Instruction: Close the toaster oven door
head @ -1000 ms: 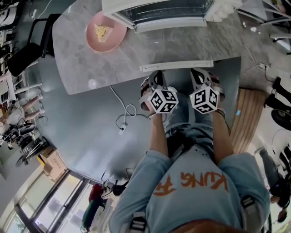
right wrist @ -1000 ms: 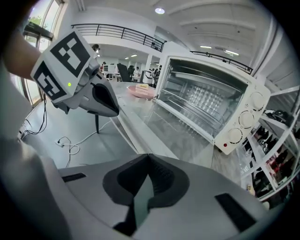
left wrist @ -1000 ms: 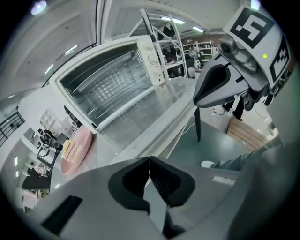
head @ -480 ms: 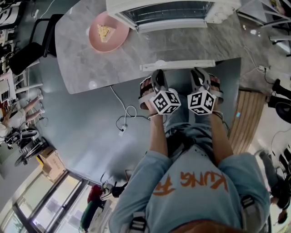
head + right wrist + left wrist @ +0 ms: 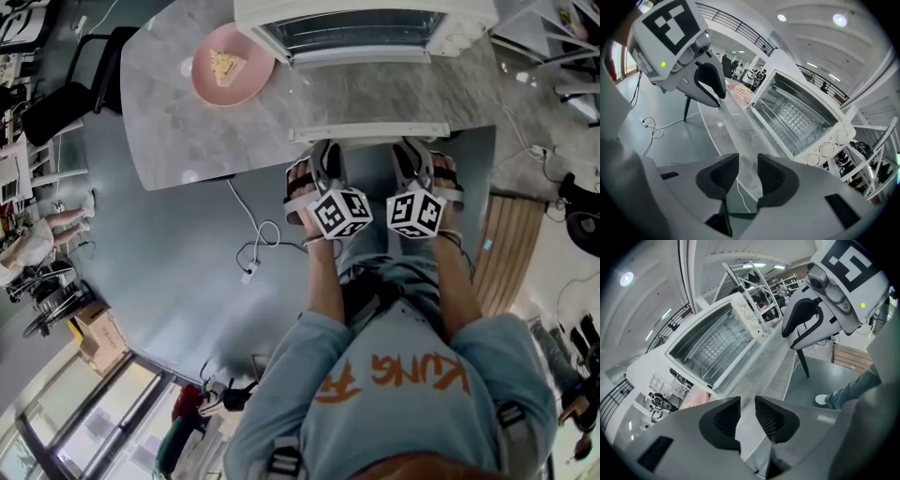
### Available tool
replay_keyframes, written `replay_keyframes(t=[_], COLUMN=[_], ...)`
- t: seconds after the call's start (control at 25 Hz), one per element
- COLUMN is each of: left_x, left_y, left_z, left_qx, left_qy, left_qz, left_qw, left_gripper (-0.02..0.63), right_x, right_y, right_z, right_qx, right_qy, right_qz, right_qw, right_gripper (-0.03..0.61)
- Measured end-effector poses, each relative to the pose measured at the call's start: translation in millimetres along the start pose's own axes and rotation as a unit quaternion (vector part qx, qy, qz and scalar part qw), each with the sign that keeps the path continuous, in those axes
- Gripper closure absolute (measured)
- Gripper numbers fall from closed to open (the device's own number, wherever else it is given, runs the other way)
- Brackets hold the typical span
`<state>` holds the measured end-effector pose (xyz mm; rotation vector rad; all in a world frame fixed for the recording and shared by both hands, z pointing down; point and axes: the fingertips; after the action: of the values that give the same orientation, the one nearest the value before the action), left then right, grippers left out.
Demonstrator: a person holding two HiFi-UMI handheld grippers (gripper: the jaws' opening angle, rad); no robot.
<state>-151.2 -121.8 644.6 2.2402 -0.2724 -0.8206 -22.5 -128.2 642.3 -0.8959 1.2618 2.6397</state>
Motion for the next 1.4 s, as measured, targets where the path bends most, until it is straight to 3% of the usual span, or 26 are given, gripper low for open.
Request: replay_keyframes(t=[0.2, 0.8, 1.4], left_x=[4, 56, 99], left_y=[-1, -11, -9], left_z=[6, 59, 114], left_qx=[-0.007, 0.077, 0.118], left_qy=[-0.002, 0.007, 0.013], left_qz=[-0.002, -0.066, -0.103], left_qw=[1.0000, 0.9948, 0.9876], left_gripper=[0.425, 0.443, 0.434], right_x=[10, 51, 89], right_y=[-3, -16, -18], right_z=[-14, -66, -124], right_qx=[-0.019, -0.067, -0.111], right_qy=[-0.020, -0.054, -0.063], right_qz=[-0.008, -0.047, -0.085], right_qw=[1.000, 0.995, 0.988], right_gripper=[0.446, 0.440, 0.419])
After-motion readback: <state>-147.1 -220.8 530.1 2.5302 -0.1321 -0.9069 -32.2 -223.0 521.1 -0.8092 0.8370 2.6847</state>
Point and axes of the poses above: the fingertips, and each gripper's own axes: y forward along the fingers, z to its left, x out of its top, and after that the axes turned 2 degrees about x, right-handed
